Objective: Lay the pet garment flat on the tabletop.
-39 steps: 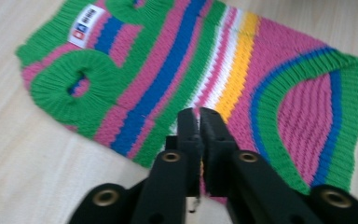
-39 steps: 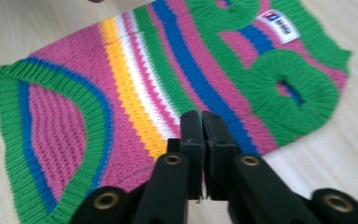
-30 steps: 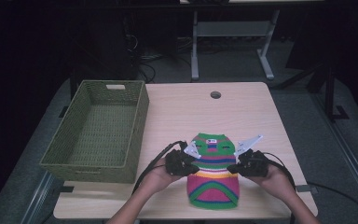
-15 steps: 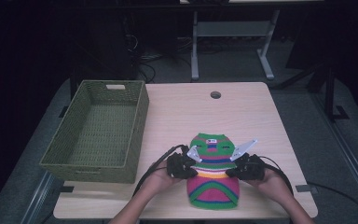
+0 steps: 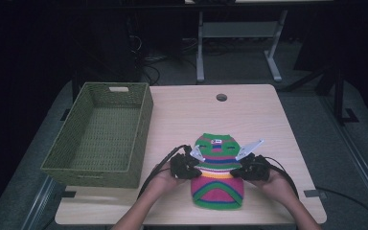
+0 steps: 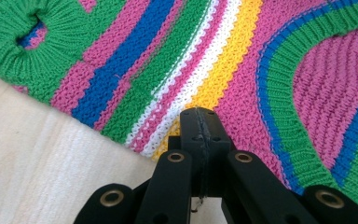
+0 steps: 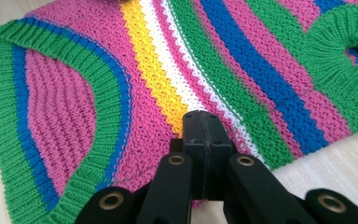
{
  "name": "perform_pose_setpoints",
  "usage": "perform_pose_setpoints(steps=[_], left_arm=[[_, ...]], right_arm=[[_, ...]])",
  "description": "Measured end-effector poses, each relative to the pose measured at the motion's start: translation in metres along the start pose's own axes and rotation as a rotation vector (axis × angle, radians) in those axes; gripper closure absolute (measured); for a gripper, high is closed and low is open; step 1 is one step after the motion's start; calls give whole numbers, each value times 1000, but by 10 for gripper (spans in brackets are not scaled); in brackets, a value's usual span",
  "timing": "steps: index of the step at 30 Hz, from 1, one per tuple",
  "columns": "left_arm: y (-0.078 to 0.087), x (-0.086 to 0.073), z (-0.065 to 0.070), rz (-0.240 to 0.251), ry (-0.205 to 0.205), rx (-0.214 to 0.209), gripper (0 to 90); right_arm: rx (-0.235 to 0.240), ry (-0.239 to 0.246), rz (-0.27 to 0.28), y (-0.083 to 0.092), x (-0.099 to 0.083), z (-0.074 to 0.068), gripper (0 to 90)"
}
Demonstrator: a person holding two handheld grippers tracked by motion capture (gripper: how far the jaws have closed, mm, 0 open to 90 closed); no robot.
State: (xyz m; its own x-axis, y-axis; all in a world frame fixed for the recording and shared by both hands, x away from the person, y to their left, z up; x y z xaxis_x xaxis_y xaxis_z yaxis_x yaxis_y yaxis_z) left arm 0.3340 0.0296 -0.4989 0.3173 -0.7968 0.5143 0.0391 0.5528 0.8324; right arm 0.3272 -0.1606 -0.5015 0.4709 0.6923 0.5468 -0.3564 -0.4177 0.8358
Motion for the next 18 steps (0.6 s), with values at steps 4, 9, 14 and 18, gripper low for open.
perform_pose_setpoints(steps=[4, 9, 14, 18], left_arm=[[0, 0, -2, 1, 1, 3, 900], [0, 1, -7, 15, 18, 5, 900], [1, 2, -12, 20, 31, 12, 900], [0, 4, -16, 44, 58, 23, 900]], right_arm=[[11, -28, 11, -2, 2, 4, 899], [-11, -20, 6, -3, 4, 7, 899], [-23, -16, 1, -6, 8, 11, 899], [-31, -25, 4, -8, 11, 14, 898]])
Point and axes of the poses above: each handheld gripper's, and its own axes: y roughly backward along the jaws, x roughly out of its top, z roughly to its right, the point moved 6 cm from there along -y, roughly forward along the jaws, and after that the axes turned 10 degrees about -x, right-handed, at the moved point
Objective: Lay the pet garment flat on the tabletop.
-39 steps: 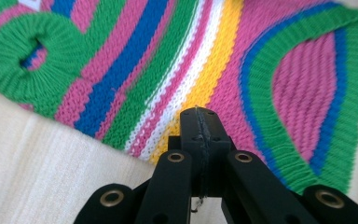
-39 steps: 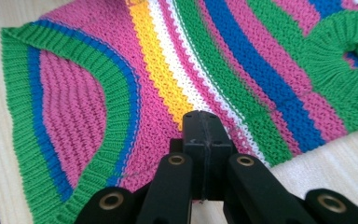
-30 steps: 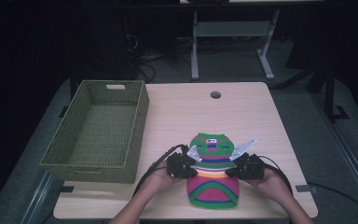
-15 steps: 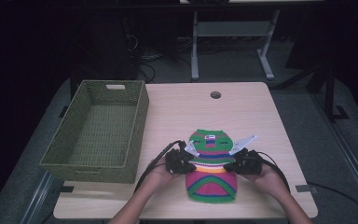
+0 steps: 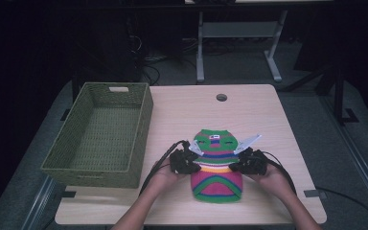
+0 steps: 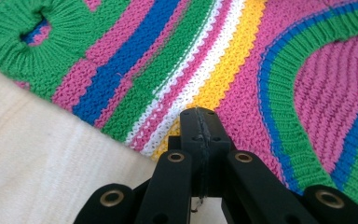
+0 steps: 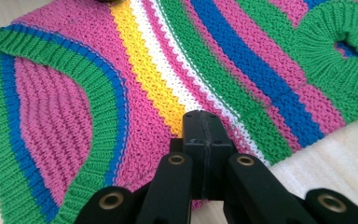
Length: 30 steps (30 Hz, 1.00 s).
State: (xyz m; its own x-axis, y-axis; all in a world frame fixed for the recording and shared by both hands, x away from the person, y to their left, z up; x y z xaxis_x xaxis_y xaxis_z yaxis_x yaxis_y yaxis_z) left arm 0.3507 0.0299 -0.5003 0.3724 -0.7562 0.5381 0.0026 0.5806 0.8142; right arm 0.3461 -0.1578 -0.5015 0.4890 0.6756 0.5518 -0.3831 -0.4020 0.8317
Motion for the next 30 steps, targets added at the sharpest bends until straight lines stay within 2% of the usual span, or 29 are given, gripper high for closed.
perform_pose_setpoints(steps=[11, 27, 30], left_arm=[[0, 3, -6, -2, 5, 7, 900], [0, 3, -6, 8, 11, 12, 899], [3, 4, -5, 18, 7, 15, 899]], right_arm=[[-5, -23, 6, -2, 2, 7, 897], [3, -30, 12, -3, 1, 9, 896], [5, -37, 12, -2, 1, 10, 867]])
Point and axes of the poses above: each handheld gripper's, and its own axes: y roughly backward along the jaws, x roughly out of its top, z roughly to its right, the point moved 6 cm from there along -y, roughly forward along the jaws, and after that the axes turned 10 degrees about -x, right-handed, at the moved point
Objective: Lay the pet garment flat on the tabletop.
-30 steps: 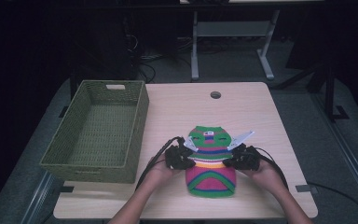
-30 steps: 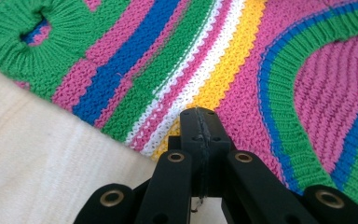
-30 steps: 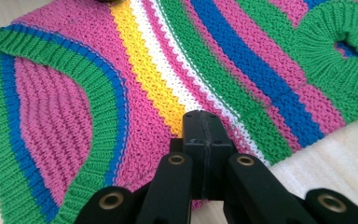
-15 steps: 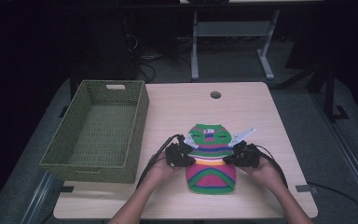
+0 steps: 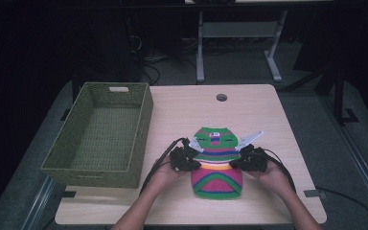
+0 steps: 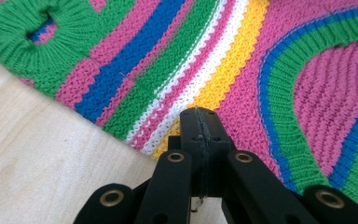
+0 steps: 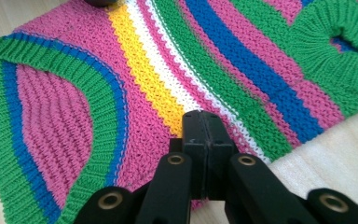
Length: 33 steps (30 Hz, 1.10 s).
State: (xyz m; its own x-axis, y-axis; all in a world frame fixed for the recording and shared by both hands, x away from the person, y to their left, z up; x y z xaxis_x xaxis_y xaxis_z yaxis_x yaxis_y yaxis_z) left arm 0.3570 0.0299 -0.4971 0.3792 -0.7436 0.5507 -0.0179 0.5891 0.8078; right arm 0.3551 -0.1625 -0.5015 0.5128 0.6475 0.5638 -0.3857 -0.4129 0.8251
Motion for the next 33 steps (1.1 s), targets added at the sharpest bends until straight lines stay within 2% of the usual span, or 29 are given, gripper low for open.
perform_pose_setpoints(steps=[2, 5, 7, 8, 11, 15, 19, 24, 25, 27, 30, 31, 33], left_arm=[[4, 2, 2, 28, 3, -8, 899], [6, 2, 1, 25, -3, -5, 886], [9, 1, 0, 42, 9, -10, 880], [9, 1, 1, 54, 19, -12, 873], [13, -1, 1, 54, 11, -16, 840], [16, -2, 4, 74, 27, -16, 806], [21, -3, 5, 79, 20, -14, 761], [25, -4, 8, 100, 31, -19, 702], [26, -4, 9, 120, 43, -20, 688], [28, -6, 9, 111, 34, -22, 672], [29, -7, 9, 125, 50, -20, 641], [30, -8, 9, 113, 44, -18, 635], [31, -8, 9, 122, 47, -18, 602]], right_arm=[[14, -15, 19, 3, 1, 0, 845], [12, -35, 44, 8, 2, 2, 809], [16, -45, 61, 11, 3, 4, 802], [16, -50, 62, 12, 3, 4, 796], [19, -56, 61, 12, 1, 6, 767], [21, -65, 59, 14, 0, 6, 705], [18, -67, 71, 17, -1, 7, 661], [22, -88, 77, 22, -3, 8, 604], [22, -84, 81, 22, -3, 9, 597], [22, -88, 80, 25, -4, 9, 580], [14, -88, 82, 27, -6, 11, 563], [11, -92, 78, 28, -7, 11, 558], [11, -96, 82, 28, -8, 12, 548]])
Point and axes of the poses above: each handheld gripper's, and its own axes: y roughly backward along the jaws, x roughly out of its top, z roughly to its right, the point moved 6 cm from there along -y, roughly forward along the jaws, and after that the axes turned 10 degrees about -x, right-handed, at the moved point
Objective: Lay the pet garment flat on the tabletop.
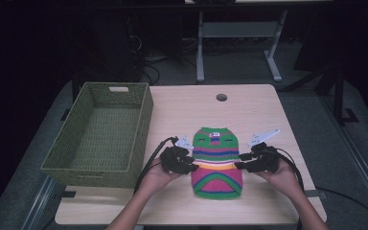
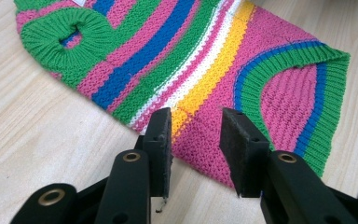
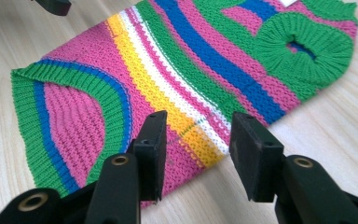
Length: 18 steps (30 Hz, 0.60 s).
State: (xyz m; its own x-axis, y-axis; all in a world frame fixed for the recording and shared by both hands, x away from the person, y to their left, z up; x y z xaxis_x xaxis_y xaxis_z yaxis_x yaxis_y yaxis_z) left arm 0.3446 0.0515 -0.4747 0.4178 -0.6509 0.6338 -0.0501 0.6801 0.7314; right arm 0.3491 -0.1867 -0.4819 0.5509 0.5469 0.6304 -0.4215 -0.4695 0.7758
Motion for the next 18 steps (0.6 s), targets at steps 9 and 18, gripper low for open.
perform_pose_setpoints(steps=[9, 18], left_arm=[[7, 0, 4, 29, 3, 4, 492], [9, -6, 5, 44, 18, 32, 395]], right_arm=[[-2, -23, -3, 7, -5, 6, 455], [-9, -49, 0, 12, -15, 10, 410]])
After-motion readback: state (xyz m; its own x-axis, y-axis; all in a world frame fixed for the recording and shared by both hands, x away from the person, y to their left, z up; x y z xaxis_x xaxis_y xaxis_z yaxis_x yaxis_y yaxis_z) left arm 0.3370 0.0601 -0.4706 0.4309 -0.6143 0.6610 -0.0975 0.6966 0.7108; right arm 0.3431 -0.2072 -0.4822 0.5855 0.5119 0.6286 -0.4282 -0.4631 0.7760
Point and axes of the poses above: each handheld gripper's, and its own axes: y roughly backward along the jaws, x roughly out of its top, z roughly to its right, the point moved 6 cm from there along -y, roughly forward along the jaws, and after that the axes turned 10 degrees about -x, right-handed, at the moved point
